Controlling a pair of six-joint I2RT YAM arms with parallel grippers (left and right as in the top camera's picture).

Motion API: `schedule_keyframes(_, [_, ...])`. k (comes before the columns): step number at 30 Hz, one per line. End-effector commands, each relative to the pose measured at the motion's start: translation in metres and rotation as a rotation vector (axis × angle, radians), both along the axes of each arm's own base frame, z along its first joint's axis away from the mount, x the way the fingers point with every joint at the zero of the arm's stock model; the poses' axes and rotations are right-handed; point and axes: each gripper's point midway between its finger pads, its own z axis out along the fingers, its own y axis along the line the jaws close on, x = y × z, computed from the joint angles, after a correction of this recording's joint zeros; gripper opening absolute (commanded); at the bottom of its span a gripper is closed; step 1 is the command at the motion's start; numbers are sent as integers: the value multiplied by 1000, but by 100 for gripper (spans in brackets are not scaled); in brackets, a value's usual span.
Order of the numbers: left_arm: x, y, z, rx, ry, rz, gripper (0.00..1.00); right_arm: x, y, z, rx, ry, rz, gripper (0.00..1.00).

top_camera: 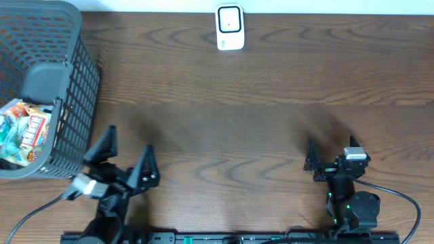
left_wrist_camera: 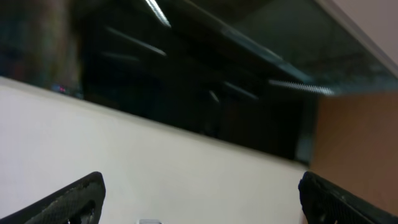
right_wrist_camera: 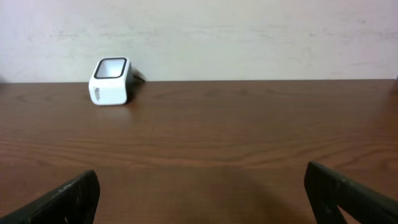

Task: Scan the item barcode
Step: 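Move the left gripper up and into the grey basket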

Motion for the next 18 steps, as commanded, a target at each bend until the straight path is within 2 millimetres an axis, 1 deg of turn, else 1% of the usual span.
schedule_keyframes(1, [-17, 21, 61, -42, -90, 126, 98, 0, -2, -1, 9, 3, -13, 99])
schedule_keyframes(3, [-11, 21, 83, 46, -74, 189, 98, 0, -2, -1, 9, 3, -13, 99])
schedule_keyframes(4, [3, 22, 98, 92, 3, 220, 98, 0, -2, -1, 9, 3, -13, 99])
schedule_keyframes(5, [13, 22, 103, 102, 67, 218, 97, 0, -2, -1, 9, 3, -13, 99])
schedule_keyframes(6, [25, 21, 106, 116, 174, 211, 98, 0, -2, -1, 8, 3, -13, 99])
schedule_keyframes(7, [36, 21, 105, 130, 283, 205, 98, 0, -2, -1, 9, 3, -13, 99])
schedule_keyframes(10, [64, 20, 93, 195, 631, 185, 97, 0, -2, -1, 9, 3, -13, 99])
schedule_keyframes(12, [77, 14, 87, 252, 785, 140, 98, 0, -2, -1, 9, 3, -13, 99])
schedule_keyframes(15, [93, 15, 77, 267, 948, 128, 98, 0, -2, -1, 9, 3, -13, 99])
schedule_keyframes(16, [98, 14, 75, 271, 978, 125, 98, 0, -2, -1, 9, 3, -13, 99])
schedule_keyframes(18, [111, 14, 80, 319, 983, 126, 98, 0, -2, -1, 8, 3, -13, 99])
